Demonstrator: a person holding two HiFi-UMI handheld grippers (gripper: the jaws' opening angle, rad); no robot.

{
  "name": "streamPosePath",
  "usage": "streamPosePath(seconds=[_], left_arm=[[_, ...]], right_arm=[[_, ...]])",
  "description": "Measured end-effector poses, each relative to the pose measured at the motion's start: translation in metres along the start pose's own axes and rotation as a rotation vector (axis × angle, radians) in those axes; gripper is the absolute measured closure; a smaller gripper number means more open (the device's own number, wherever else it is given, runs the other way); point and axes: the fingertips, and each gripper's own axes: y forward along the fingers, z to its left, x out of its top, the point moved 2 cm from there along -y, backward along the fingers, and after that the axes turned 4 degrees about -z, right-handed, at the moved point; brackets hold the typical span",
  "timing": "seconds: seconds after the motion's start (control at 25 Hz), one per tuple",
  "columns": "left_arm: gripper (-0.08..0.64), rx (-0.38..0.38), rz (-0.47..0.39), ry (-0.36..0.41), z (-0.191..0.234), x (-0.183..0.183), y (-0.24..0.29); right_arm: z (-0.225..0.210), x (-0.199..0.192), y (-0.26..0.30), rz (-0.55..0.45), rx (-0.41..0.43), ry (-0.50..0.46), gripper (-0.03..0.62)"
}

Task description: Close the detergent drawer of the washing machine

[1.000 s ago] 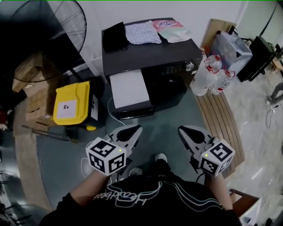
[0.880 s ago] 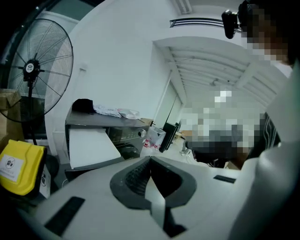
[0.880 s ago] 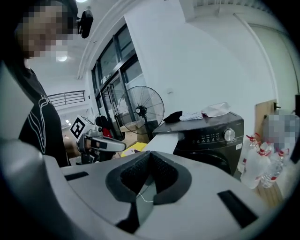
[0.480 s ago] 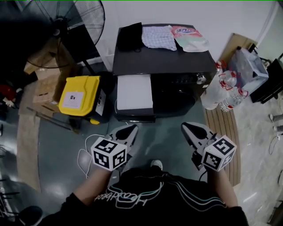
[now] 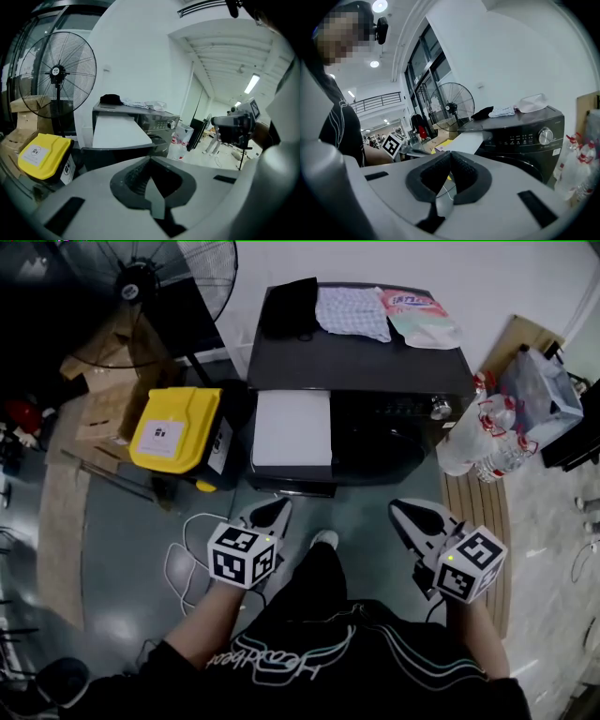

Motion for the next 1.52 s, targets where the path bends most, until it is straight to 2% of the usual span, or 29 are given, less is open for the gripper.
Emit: streamPosePath(seconds=[0.28,0.52,0.76,1.2,1.52], left_arm=[[0.538,0.057,0.005,-0.026,0.028,-0.010,0.018],[0.538,0.069,0.013,-0.092,0.040,-0.014,0.029],[0.538,0.086,-0.017,-0.132,0.048,-0.011,0.035],[0.538,0.089,-0.008,-0.145,0.051,-0.008,0.036],[0.538,0.102,-0.023,-0.163,0.052,-0.006,0.037]], right_arm=[[-0.017,-0.006,0.008,0.021,-0.018,0.037,0.565],[-0.028,-0.011,0.016,0.042,-0.023,0.066,0.565],[-0.034,-0.019,0.027,0.075,-0.030,0.096,0.566],[-0.038,-0.025,0.048,0.095,0.018,0.094,0.566],[-0.044,-0.029,0.051,0.104,0.021,0.111,0.566]])
